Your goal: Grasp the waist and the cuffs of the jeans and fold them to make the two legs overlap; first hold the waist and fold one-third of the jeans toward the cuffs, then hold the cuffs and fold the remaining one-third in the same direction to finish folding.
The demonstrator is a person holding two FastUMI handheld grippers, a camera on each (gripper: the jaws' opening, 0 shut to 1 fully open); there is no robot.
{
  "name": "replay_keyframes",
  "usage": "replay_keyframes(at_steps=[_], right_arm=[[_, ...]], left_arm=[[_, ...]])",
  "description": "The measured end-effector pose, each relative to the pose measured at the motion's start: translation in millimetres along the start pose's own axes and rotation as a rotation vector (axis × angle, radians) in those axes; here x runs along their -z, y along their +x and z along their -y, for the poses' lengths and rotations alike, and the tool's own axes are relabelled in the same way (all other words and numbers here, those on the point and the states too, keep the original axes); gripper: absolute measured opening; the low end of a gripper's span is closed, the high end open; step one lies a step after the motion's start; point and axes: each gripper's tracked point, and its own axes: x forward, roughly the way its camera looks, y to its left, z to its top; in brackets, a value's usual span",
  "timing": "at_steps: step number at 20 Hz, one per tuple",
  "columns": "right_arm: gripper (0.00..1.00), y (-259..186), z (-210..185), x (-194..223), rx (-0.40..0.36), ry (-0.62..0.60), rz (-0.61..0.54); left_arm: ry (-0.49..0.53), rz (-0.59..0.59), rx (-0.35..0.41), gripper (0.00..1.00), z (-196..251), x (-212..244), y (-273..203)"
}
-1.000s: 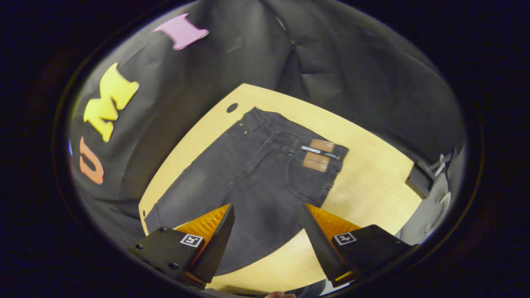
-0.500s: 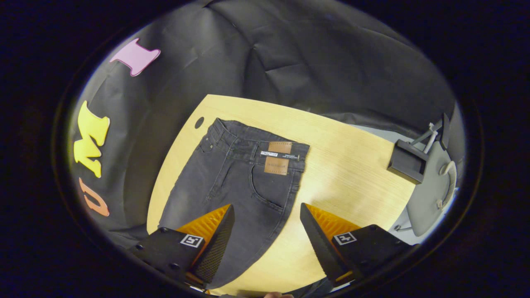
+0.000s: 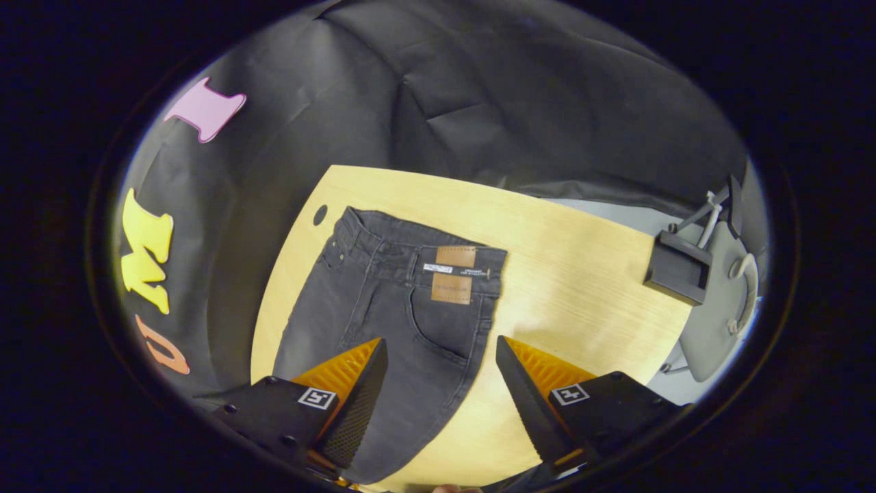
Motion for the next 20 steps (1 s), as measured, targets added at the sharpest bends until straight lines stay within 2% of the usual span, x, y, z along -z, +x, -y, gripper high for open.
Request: replay_keyframes(at_steps=[6,8,9,10,11,14,15,17,19,20], right_arm=[[0.98,33,9,3,0.034,0.079,-0.072],[0.98,44,10,8,0.054,0.060,-0.094],[0.92,47,10,10,0.063,0.043,-0.102],[0.98,50,7,8,0.058,0.023,-0.085],[0.92,51,6,9,0.068,0.005,-0.090],[0.93,59,8,9,0.088,-0.043,-0.077],[0.82,59,14,7,0.112,-0.055,-0.069],[0.45,60,25,5,0.171,-0.060,-0.070],[0.09,64,25,5,0.174,-0.052,-0.074],[0.08,61,25,4,0.178,-0.058,-0.074]], left_arm=[[-0.006,-0.009,0.002,0.04,3,0,2],[-0.011,-0.010,0.000,0.04,2,0,2],[-0.011,-0.008,-0.002,0.04,2,0,3],[-0.011,-0.006,-0.004,0.04,2,-1,3],[-0.010,-0.004,-0.005,0.04,2,0,3],[-0.007,-0.006,-0.009,0.04,3,0,3],[-0.006,-0.008,-0.010,0.04,3,0,4],[-0.005,-0.009,-0.012,0.04,3,0,3],[-0.005,-0.010,-0.012,0.04,3,-1,3],[-0.006,-0.011,-0.012,0.04,3,-1,3]])
